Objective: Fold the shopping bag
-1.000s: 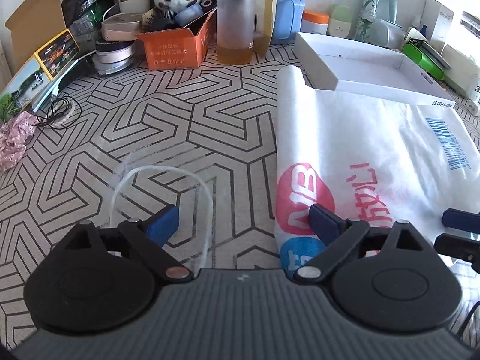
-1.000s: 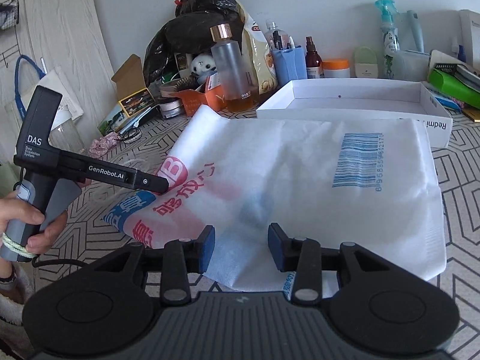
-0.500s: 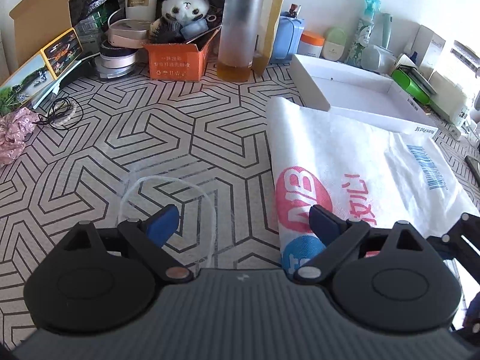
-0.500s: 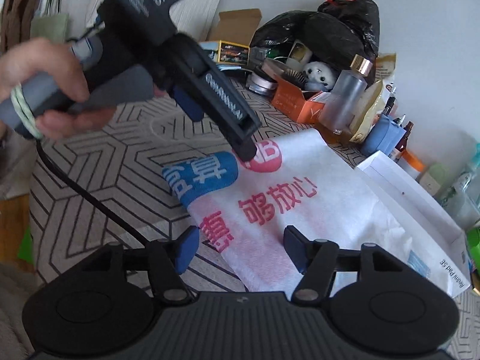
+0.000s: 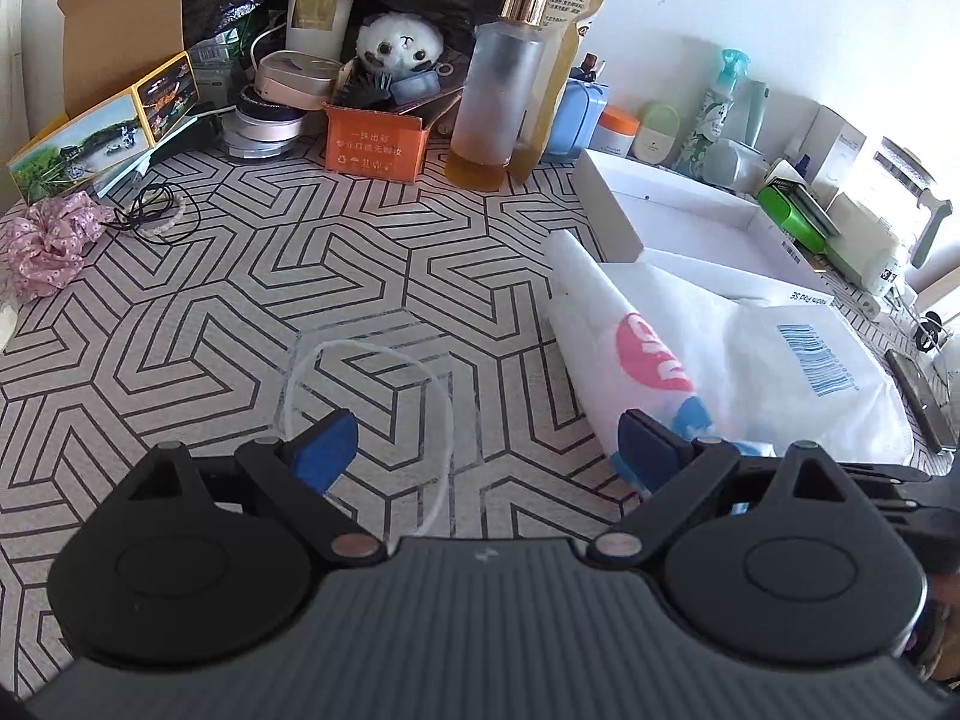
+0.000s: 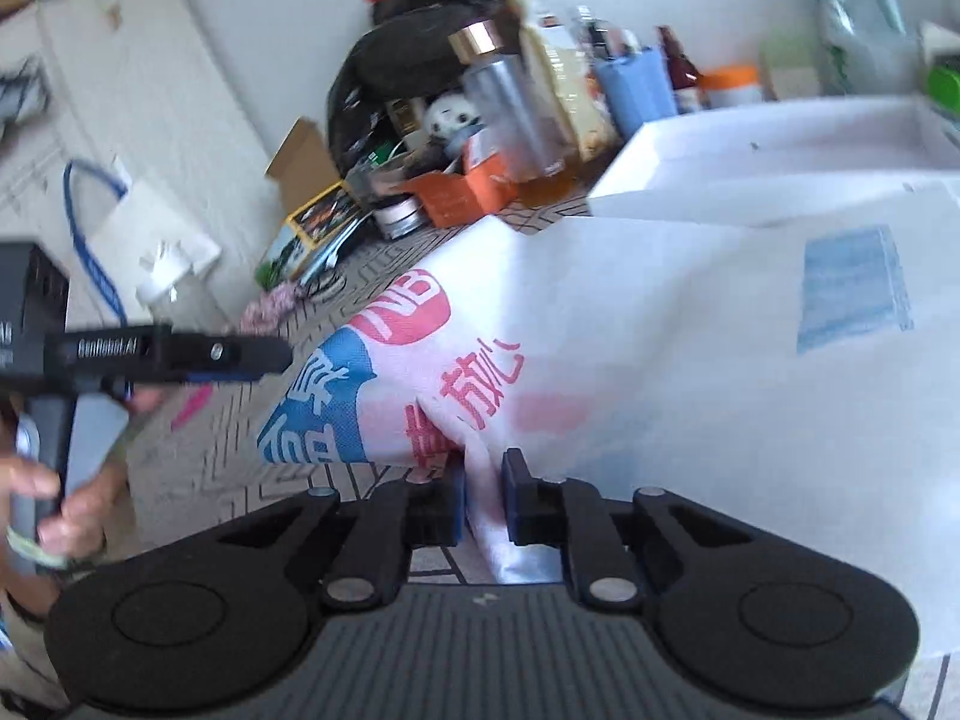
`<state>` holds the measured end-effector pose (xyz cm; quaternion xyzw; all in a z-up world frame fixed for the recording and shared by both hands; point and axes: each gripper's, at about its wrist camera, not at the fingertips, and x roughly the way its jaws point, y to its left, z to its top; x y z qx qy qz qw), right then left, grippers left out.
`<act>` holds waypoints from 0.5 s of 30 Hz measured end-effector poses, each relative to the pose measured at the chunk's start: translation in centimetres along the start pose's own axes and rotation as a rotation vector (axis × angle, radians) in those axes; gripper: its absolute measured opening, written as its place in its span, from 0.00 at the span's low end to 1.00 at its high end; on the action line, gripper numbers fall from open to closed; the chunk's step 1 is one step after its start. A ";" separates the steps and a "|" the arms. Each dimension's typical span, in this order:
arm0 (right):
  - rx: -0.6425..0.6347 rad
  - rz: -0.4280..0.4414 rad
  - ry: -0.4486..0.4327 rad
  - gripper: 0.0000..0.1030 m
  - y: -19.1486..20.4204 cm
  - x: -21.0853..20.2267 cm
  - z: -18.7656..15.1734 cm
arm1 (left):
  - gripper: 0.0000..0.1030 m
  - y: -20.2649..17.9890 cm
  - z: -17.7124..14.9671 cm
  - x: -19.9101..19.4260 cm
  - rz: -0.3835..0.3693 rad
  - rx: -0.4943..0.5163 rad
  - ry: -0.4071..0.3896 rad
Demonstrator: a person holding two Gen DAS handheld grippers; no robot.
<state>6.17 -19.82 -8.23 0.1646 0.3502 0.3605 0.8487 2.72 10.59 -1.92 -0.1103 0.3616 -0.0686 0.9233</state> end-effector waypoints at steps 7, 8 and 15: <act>0.387 0.232 -0.071 0.12 -5.6 -2.5 -1.3 | 0.92 -1.3 -0.1 0.2 -0.124 -0.021 0.014; 0.362 0.203 -0.086 0.12 -5.3 -2.8 -1.5 | 0.92 -1.4 -0.1 0.4 -0.169 -0.060 0.017; 0.247 0.095 -0.129 0.12 -2.6 -2.3 -1.6 | 0.92 -3.2 -0.7 0.7 -0.371 -0.192 0.057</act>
